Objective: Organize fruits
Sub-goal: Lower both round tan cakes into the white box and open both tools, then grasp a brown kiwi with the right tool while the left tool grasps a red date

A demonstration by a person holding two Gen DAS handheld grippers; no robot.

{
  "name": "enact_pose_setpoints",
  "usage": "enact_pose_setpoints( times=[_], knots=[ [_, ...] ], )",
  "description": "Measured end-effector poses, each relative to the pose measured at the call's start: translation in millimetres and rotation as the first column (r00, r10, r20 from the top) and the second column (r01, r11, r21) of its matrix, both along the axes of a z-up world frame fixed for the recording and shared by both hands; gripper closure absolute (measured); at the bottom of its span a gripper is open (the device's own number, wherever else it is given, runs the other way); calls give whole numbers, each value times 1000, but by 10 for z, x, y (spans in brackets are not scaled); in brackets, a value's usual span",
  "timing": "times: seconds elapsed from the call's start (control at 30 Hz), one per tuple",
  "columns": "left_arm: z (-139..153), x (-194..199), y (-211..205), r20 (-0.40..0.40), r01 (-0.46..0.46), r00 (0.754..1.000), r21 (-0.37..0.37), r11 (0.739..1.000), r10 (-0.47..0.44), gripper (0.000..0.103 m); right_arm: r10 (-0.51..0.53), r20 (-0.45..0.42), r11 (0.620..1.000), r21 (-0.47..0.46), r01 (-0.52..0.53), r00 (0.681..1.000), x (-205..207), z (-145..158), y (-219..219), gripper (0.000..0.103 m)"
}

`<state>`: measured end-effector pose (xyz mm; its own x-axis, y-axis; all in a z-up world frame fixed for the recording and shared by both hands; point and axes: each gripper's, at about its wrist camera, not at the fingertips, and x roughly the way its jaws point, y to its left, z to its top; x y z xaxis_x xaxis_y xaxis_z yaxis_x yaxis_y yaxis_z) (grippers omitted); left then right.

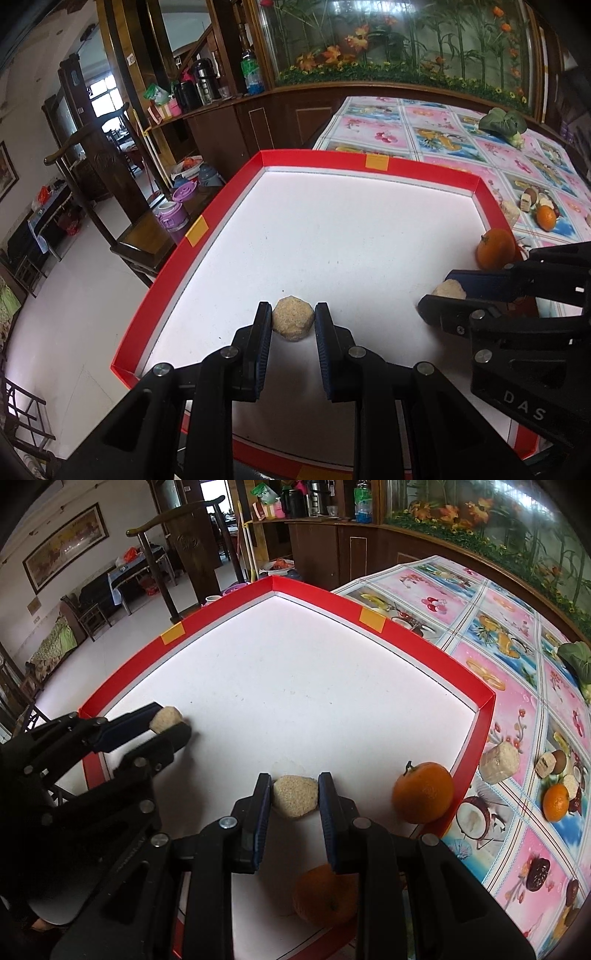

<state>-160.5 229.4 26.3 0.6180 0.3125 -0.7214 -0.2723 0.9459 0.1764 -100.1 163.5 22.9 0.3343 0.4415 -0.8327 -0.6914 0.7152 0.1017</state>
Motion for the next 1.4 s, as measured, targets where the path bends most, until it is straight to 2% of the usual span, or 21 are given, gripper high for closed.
enact_pose_setpoints(
  times=[0.1, 0.13, 0.17, 0.2, 0.27, 0.33, 0.47, 0.57, 0.7, 0.8, 0.93, 1.03, 1.17, 1.3, 1.4],
  knots=[
    [-14, -9, 9, -7, -10, 1000, -2, 1000, 10, 77, 20, -23, 1000, 5, -20, 1000, 23, 7, 3, 69],
    [-10, -8, 14, -10, -14, 1000, 3, 1000, 14, 75, 29, -40, 1000, 13, -28, 999, 57, 9, -7, 59],
    [-4, -10, 24, -15, -25, 1000, 12, 1000, 25, 67, 29, -46, 999, 27, -28, 999, 75, 29, -40, 53],
    [0, -7, 42, -18, -33, 999, 14, 999, 34, 55, 17, -32, 998, 54, -15, 999, 86, 82, -116, 52],
    [28, -35, 100, -12, -38, 999, -14, 999, 37, 46, 5, -3, 994, 107, -5, 1000, 96, 214, -315, 52],
    [70, -81, 132, 2, -49, 999, -10, 999, 49, 46, -21, 25, 990, 139, 18, 999, 107, 337, -537, 51],
    [209, -182, 198, 45, -56, 997, -31, 998, 58, 45, -141, 98, 978, 168, 123, 985, 144, 545, -1176, 38],
    [306, -203, 126, 67, -28, 997, -37, 999, 30, 40, -257, 114, 956, 172, 236, 960, 194, 601, -1754, 38],
    [430, -191, -189, 97, 82, 992, -50, 995, -77, 34, -432, 101, 895, 168, 413, 896, 193, 597, -2618, 38],
    [491, -161, -538, 117, 189, 977, -71, 980, -180, 29, -533, 77, 840, 166, 517, 842, 142, 556, -3159, 38],
    [484, -78, -971, 105, 302, 951, -92, 949, -292, 28, -596, 54, 799, 142, 584, 802, 31, 444, -3582, 39],
    [425, -23, -1309, 76, 374, 927, -87, 924, -368, 28, -605, 29, 790, 143, 596, 795, 13, 335, -3738, 39],
    [368, 9, -1579, 40, 423, 906, -94, 901, -421, 28, -573, 9, 813, 133, 567, 820, 83, 224, -3673, 39],
    [358, 22, -1678, 19, 429, 903, -98, 898, -429, 28, -548, 18, 835, 62, 546, 836, 219, 86, -3484, 39],
    [337, 61, -1765, 5, 435, 900, -95, 895, -437, 28, -545, 9, 838, 35, 544, 839, 326, 2, -3401, 49]
  ],
)
